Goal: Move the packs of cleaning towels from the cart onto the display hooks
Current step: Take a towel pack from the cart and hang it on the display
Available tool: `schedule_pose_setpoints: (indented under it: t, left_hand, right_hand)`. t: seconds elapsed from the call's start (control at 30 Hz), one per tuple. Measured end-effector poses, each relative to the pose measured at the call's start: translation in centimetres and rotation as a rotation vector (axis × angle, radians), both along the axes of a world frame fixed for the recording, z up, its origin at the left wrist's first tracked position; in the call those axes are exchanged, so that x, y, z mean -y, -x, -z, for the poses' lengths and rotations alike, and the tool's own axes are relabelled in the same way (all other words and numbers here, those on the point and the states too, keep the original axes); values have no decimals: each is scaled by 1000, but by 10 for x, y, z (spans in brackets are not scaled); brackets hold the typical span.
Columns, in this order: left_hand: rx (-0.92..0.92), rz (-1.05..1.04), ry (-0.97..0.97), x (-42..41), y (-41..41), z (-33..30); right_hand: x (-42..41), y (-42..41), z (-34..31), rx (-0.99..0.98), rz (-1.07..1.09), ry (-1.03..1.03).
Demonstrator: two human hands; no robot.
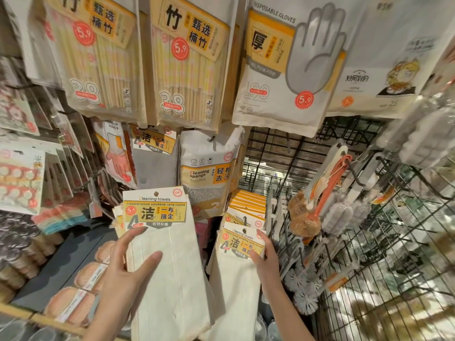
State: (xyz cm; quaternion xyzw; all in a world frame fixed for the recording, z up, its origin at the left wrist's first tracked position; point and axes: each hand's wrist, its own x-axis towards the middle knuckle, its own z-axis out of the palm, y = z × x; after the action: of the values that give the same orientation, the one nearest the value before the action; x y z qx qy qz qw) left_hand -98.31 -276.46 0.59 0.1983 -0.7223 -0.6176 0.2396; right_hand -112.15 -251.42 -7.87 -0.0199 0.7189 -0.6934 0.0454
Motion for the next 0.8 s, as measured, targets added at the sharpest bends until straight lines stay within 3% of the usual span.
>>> schedule_pose_setpoints:
  t: [0.13, 0.47, 0.8]
  left_hand:
    - [-7, 1, -2, 0, 0, -1]
    - [-36, 25, 9, 0, -1, -2]
    - [-8, 14, 0, -1, -5, -9]
  right_hand:
    - [6, 6, -4, -17, 3, -27]
    - [17, 33, -3, -94, 103, -392]
    - [29, 57, 2, -89, 110, -503]
